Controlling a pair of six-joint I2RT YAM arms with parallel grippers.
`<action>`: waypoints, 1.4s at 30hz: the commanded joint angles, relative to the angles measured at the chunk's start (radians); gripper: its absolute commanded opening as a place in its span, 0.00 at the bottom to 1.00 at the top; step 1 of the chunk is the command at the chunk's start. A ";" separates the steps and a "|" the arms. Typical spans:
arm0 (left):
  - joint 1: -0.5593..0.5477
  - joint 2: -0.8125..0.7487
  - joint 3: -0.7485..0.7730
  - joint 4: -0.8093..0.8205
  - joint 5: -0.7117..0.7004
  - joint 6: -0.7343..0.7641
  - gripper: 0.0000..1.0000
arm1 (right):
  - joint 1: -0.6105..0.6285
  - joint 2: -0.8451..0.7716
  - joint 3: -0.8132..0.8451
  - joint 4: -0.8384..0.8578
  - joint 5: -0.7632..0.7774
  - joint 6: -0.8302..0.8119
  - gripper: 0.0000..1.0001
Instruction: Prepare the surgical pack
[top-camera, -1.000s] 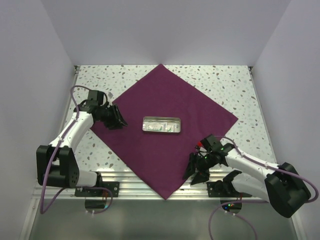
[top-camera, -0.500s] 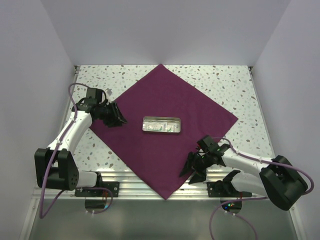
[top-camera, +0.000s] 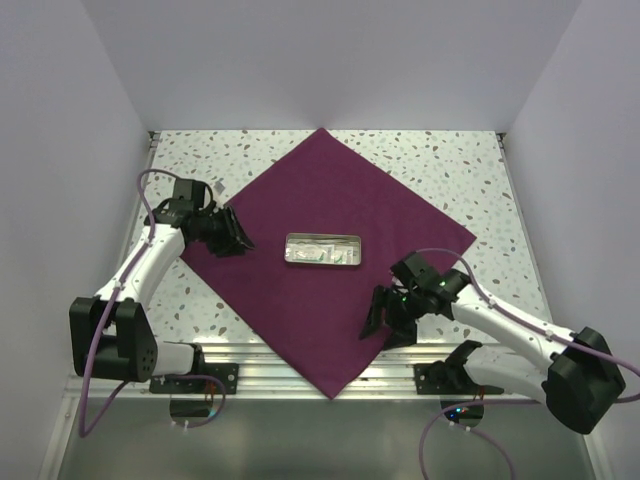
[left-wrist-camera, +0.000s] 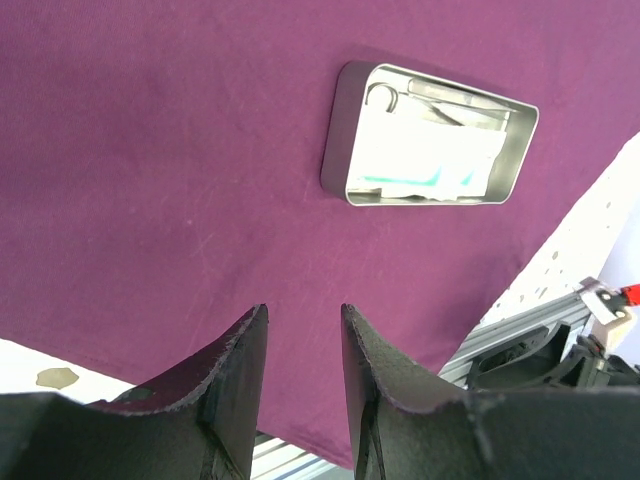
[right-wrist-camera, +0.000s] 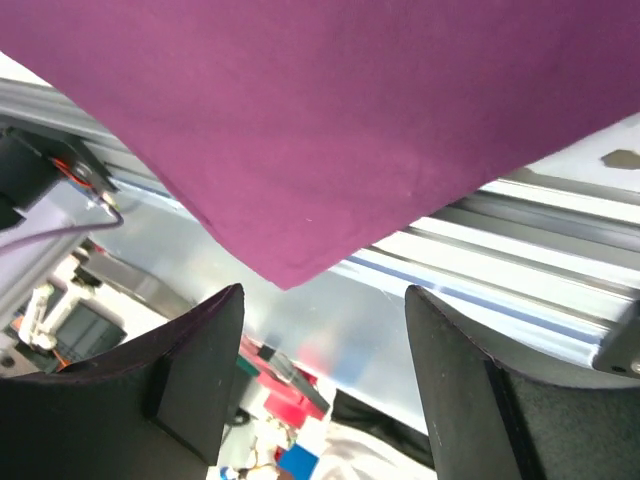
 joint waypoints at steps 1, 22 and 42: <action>-0.001 -0.030 -0.011 0.032 0.028 -0.029 0.39 | 0.035 0.025 -0.035 -0.064 -0.062 0.002 0.69; -0.002 -0.026 -0.005 0.040 0.042 -0.005 0.39 | 0.383 0.041 -0.104 0.210 0.263 0.762 0.73; -0.001 -0.063 -0.026 0.018 0.059 0.043 0.39 | 0.559 0.160 -0.035 0.311 0.430 0.928 0.31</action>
